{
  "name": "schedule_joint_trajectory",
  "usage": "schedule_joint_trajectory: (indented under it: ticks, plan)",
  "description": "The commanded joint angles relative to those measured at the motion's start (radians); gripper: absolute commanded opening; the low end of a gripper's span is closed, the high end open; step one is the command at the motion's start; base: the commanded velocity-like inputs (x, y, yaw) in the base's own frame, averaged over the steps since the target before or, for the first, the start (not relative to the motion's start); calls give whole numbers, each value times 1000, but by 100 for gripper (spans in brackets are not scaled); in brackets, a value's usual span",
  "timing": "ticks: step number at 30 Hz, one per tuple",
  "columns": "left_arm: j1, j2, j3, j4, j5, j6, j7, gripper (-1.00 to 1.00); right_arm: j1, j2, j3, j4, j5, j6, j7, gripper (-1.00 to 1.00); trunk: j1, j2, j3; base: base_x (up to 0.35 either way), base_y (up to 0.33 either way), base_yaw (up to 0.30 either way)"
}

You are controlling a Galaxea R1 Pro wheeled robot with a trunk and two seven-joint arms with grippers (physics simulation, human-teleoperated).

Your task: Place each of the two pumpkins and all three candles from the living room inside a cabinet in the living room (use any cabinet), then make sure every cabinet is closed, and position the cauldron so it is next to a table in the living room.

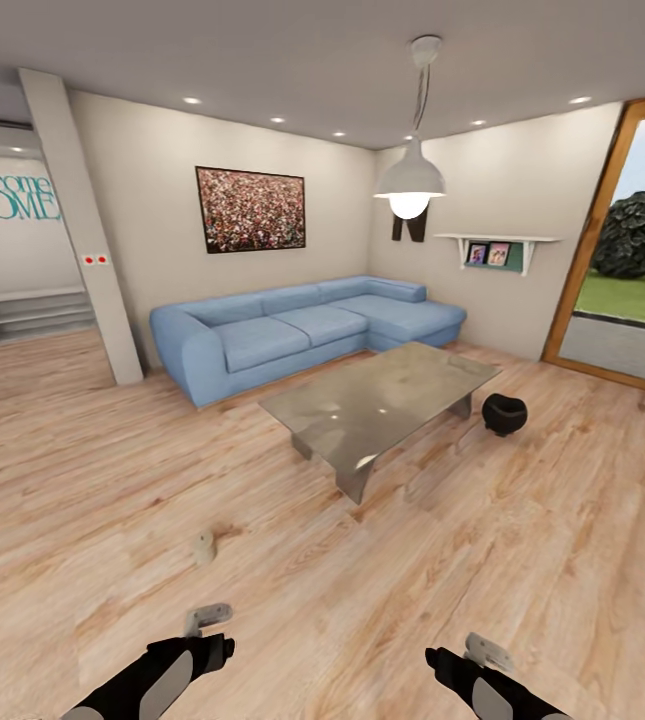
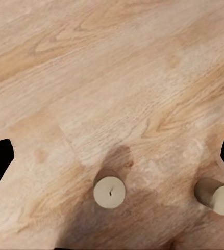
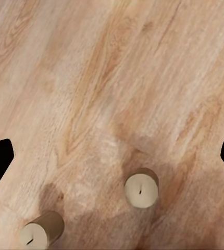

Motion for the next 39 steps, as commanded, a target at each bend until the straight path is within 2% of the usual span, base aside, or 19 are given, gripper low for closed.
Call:
schedule_joint_trajectory:
  ticks: [1,23,26,31,39]
  plan:
    - [-1,2,-8,-3,11,3,9,100,0,-1,8,-1,-9,1,1,100,0,-1,-1,-16,37,48]
    - [-1,1,-10,-3,8,1,9,100,0,-1,8,-1,-9,1,2,100,0,-1,-1,5,13,4]
    - [-1,2,-9,-3,10,-19,9,100,0,-1,8,-1,-9,2,2,100,0,-1,-1,0,0,0]
    - [-1,1,-11,-3,14,-42,9,100,0,-1,8,-1,-9,5,2,100,19,-36,-17,0,0,0]
    - [-1,3,-7,-3,16,-42,9,100,0,-1,8,-1,-9,3,1,100,50,-92,-42,0,0,0]
